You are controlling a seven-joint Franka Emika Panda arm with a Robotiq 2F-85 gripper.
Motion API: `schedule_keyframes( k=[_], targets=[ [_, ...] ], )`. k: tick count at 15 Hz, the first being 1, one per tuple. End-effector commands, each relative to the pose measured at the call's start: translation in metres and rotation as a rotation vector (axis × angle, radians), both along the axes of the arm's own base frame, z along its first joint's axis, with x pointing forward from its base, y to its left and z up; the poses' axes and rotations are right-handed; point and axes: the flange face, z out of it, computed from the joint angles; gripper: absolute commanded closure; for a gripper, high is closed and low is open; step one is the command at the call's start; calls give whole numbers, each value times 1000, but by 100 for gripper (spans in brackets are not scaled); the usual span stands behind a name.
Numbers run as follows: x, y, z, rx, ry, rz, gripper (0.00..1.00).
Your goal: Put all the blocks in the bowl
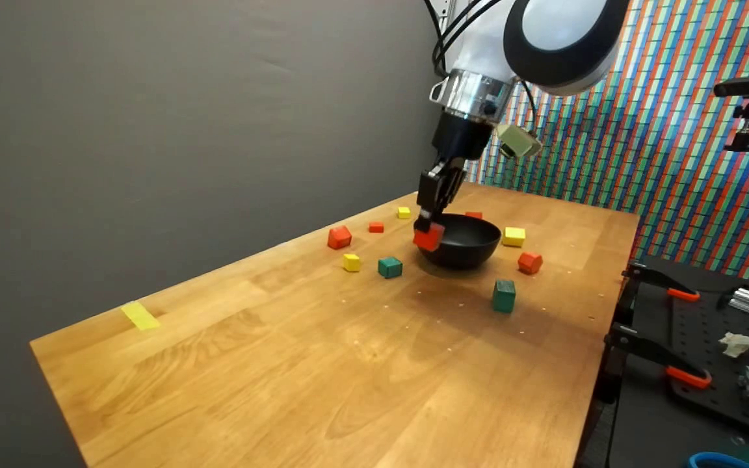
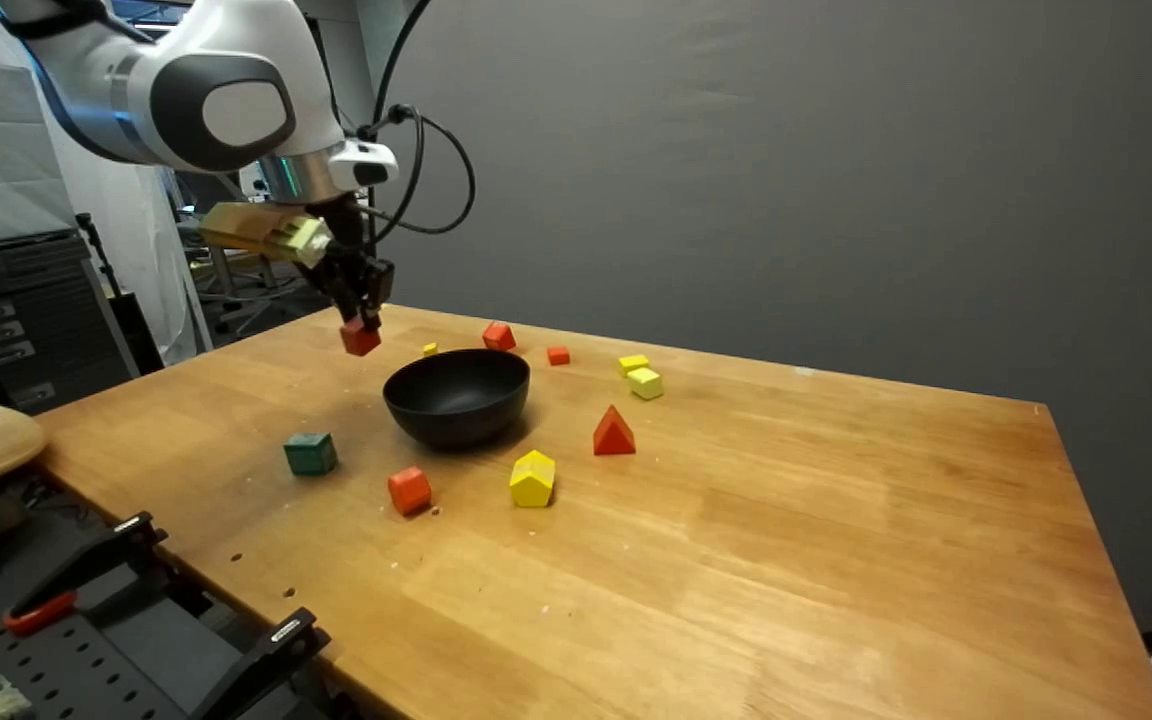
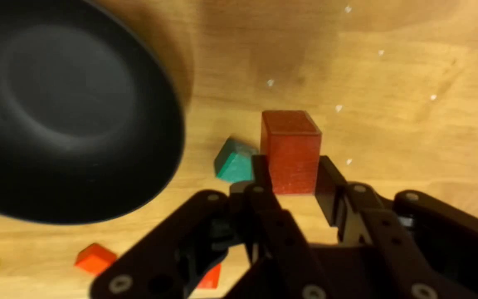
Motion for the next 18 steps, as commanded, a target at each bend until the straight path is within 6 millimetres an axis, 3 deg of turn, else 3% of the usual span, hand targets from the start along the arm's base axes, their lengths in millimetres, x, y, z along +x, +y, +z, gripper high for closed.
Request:
schedule_keyframes(
  k=[1,4,7,9,12,13,14,15,18],
  targets=[
    [-21,-59,58,8,-140,-150,85],
    [-23,-97,72,-14,-210,-229,85],
    [-21,-127,53,-66,-182,-254,85],
    [-20,-133,38,-80,-143,-268,85],
    [-19,-126,18,-72,-101,-276,85],
    [-19,-122,14,-65,-89,-281,81],
    [-19,-117,11,-51,-81,-287,44],
    [-20,-110,10,-36,-75,-294,43],
    [-25,-72,33,53,-76,-302,20]
  ],
)
